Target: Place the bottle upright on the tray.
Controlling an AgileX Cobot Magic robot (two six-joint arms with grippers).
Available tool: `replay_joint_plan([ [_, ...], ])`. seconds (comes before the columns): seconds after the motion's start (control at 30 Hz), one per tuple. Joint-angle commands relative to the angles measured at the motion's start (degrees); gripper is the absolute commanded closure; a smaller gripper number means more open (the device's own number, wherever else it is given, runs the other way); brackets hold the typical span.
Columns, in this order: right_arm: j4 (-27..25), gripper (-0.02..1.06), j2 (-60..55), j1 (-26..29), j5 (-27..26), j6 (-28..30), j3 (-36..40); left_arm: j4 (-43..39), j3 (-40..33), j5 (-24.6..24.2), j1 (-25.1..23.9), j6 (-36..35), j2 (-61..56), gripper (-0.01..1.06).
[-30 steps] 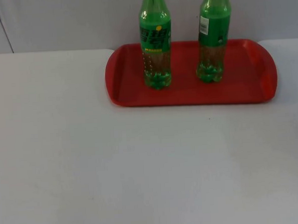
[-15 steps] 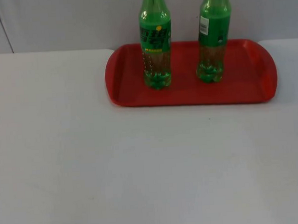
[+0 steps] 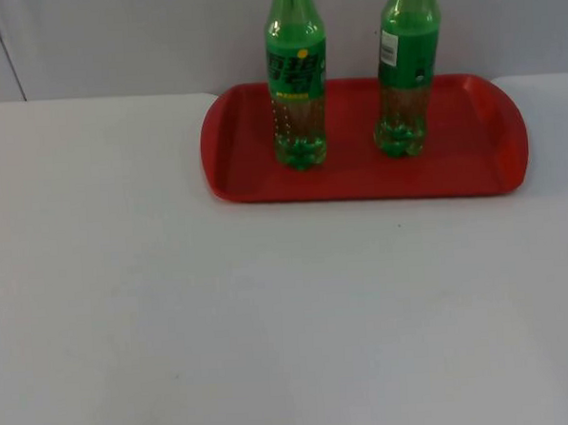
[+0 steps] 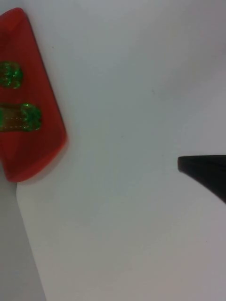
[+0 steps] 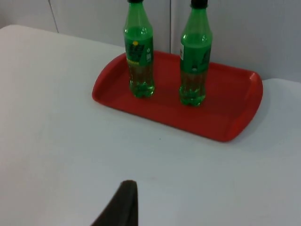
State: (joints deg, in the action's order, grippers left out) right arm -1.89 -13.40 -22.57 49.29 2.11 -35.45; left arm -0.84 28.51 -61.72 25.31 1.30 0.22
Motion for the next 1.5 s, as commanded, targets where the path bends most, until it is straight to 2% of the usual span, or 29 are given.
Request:
replay_joint_plan([
  [0.0,0.3,-0.01,3.8,0.0,3.8,0.3,0.2,-0.1,-0.2,0.1,-0.1,0.0,-0.2,0.04],
  [0.27,0.7,-0.01,13.0,0.0,9.0,0.3,0.2,-0.1,-0.2,0.1,-0.1,0.0,-0.2,0.04],
  [0.5,2.8,-0.01,13.4,0.0,14.2,0.0,2.1,-0.1,-0.2,0.1,-0.1,0.0,-0.2,0.04],
  [0.73,1.2,-0.01,13.4,0.0,12.6,0.0,5.9,-0.1,-0.2,0.1,-0.1,0.0,-0.2,0.04],
  [1.47,1.5,-0.01,13.4,0.0,12.6,-0.4,5.9,-0.1,-0.2,0.1,-0.1,0.0,-0.2,0.04],
])
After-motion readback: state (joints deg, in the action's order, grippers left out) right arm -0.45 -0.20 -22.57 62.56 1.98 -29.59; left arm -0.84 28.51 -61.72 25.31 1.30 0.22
